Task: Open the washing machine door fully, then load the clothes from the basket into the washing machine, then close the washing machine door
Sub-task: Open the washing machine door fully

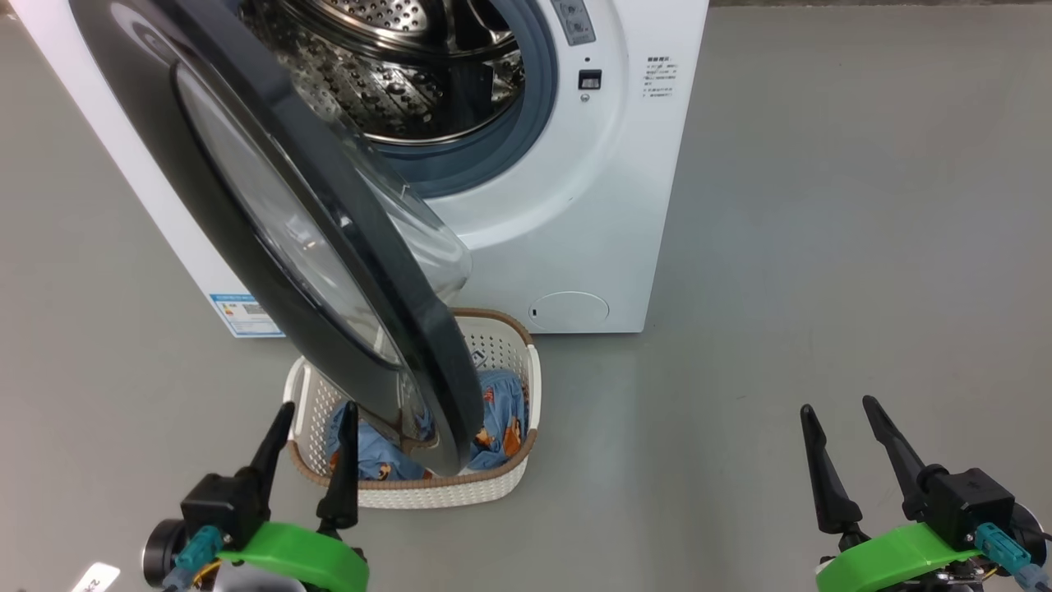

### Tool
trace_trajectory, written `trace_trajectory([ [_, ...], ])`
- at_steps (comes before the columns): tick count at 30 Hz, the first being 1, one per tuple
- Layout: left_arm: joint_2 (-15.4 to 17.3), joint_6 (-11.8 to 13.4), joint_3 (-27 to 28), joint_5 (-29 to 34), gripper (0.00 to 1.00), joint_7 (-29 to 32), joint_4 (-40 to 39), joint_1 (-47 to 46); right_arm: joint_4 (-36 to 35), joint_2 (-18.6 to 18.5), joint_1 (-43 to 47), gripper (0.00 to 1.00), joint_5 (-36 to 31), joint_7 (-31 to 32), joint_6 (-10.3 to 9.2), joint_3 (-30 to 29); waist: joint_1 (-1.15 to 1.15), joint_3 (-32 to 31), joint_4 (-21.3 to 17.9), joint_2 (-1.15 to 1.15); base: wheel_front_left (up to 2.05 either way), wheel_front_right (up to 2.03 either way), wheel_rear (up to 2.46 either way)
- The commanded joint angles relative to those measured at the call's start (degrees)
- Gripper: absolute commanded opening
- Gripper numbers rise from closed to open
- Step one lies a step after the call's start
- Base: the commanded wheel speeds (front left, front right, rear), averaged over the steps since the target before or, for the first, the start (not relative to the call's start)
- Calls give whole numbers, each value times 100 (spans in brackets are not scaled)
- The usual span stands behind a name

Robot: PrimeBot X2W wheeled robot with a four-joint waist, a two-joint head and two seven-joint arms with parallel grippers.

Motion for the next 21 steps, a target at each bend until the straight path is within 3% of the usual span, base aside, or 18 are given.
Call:
trace_trajectory([
  [1,107,51,156,-44,100,-47,-108,-13,-102,0,-11,100,19,-69,35,152,0,-18,1,0,0,0,0],
  [21,107,86,164,-55,100,-47,-43,64,6,21,102,100,81,-56,35,228,0,-217,-71,0,0,0,0],
])
